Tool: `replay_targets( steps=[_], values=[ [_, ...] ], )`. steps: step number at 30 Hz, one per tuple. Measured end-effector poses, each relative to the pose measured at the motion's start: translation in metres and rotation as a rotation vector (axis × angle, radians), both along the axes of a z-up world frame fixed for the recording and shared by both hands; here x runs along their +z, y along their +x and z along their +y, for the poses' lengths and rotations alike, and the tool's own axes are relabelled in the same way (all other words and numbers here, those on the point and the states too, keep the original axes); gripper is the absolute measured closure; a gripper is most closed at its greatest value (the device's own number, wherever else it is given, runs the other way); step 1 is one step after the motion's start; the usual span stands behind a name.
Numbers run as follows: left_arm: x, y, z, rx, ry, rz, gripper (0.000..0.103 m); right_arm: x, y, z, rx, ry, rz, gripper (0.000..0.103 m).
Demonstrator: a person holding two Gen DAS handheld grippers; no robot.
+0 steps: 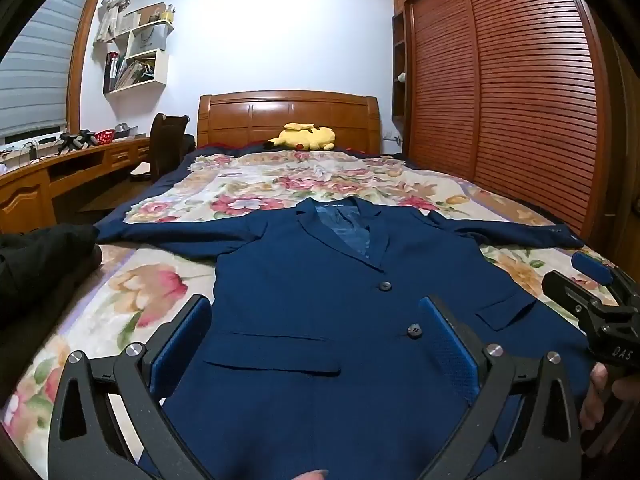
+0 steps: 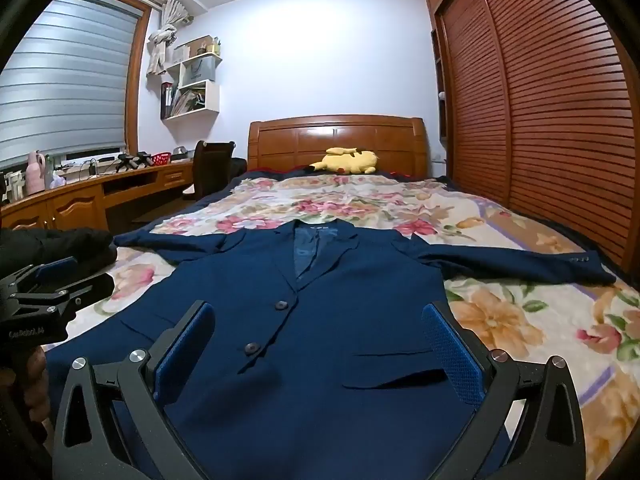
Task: Fold large clothes
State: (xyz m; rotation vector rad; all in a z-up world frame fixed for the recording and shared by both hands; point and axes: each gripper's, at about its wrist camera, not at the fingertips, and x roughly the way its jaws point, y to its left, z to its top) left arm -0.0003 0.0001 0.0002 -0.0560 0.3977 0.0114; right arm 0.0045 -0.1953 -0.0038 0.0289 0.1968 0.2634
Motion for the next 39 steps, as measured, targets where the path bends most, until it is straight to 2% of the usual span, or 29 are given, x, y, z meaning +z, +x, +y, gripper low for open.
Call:
replay_targets(
  steps=[8,9,39],
  values=[
    [-0.001,0.009,0.000,0.008,0.014,0.010,0.000,0.000,0.000,0.000,0.001,0.000,-0.004,0.000],
    [-0.002,0.000,0.001,-0.003,0.008,-0.010,0.000,0.000,0.000,0.000,0.001,0.001,-0.004,0.000],
    [-0.001,-0.002,0.007,0.008,0.018,-0.022,0.000,0.000,-0.001,0.000,0.004,0.002,-0.002,0.000]
  ],
)
